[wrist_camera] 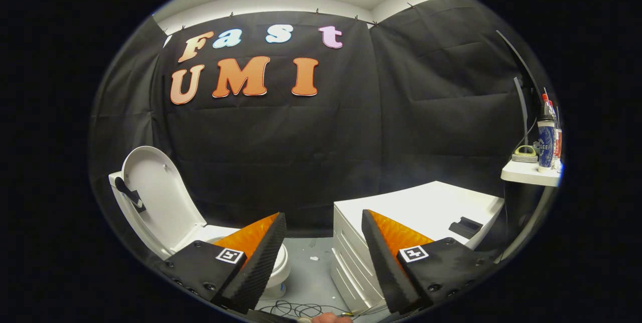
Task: Open the toilet lid.
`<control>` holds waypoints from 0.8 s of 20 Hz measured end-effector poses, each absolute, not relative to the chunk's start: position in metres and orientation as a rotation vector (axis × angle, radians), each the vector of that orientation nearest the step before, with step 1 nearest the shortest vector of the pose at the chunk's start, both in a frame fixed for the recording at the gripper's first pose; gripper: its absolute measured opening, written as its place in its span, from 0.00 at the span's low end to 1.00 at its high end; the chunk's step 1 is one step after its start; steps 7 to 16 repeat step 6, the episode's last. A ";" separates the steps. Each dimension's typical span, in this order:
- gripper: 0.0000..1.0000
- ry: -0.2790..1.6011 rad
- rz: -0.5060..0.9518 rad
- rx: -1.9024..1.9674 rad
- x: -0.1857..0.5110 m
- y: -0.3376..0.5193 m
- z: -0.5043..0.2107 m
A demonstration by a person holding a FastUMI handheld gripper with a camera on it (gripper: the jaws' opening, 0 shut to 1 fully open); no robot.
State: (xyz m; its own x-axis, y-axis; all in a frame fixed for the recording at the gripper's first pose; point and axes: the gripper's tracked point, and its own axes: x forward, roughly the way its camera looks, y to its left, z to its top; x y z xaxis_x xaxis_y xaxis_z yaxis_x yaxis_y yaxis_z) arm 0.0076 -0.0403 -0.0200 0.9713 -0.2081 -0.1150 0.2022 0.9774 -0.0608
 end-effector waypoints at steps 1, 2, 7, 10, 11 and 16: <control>0.97 0.123 -0.207 -0.048 0.007 -0.041 -0.020; 0.97 0.125 -0.207 -0.048 0.008 -0.041 -0.021; 0.97 0.130 -0.206 -0.048 0.008 -0.040 -0.021; 0.97 0.130 -0.206 -0.048 0.008 -0.040 -0.021; 0.97 0.130 -0.206 -0.048 0.008 -0.040 -0.021; 0.97 0.130 -0.206 -0.048 0.008 -0.040 -0.021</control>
